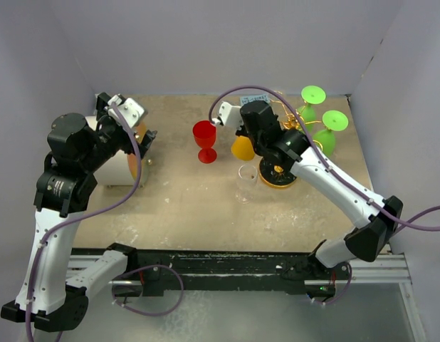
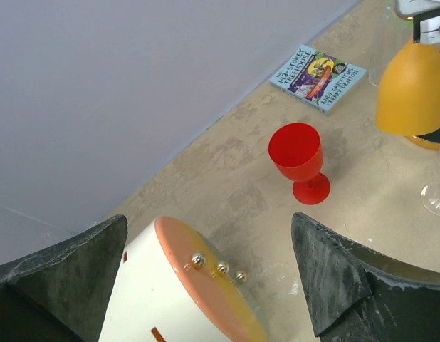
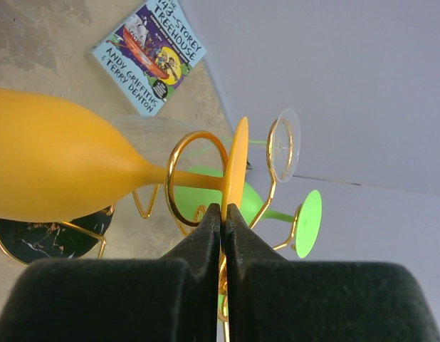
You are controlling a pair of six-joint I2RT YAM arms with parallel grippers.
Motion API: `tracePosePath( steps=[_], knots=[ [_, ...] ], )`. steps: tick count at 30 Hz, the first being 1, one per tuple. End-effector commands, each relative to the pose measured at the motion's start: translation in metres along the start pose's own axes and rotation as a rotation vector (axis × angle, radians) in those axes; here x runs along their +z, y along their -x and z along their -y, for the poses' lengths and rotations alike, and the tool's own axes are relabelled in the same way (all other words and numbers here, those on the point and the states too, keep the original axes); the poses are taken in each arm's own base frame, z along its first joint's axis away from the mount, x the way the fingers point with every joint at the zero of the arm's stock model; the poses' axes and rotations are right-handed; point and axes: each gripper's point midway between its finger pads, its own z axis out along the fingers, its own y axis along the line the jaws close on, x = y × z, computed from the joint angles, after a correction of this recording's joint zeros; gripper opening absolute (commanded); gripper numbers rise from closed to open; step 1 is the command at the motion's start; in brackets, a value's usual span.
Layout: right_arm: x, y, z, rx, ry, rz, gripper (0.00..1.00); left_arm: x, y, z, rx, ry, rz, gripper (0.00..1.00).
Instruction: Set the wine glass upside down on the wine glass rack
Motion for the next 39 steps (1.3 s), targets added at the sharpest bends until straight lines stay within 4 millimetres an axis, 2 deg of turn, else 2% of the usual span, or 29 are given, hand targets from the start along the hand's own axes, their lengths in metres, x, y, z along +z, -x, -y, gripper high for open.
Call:
tracePosePath(
  steps=[1,16,26,39],
  knots=[
    [-0.009,0.013,0.018,0.046,-0.052,0.029,0.00,0.000,0.008,-0.004,0.029,0.009,0.036,0.99],
    [-0.007,0.021,0.006,0.019,-0.040,0.022,0.00,0.001,0.002,-0.007,0.034,0.028,0.020,0.99],
    [-0.008,0.020,0.002,0.027,-0.021,0.020,0.08,0.003,0.000,-0.008,0.029,0.033,0.014,0.99],
    [-0.012,0.025,-0.002,0.054,0.023,0.049,0.12,0.003,-0.001,-0.008,0.031,0.033,0.013,0.99]
  ],
)
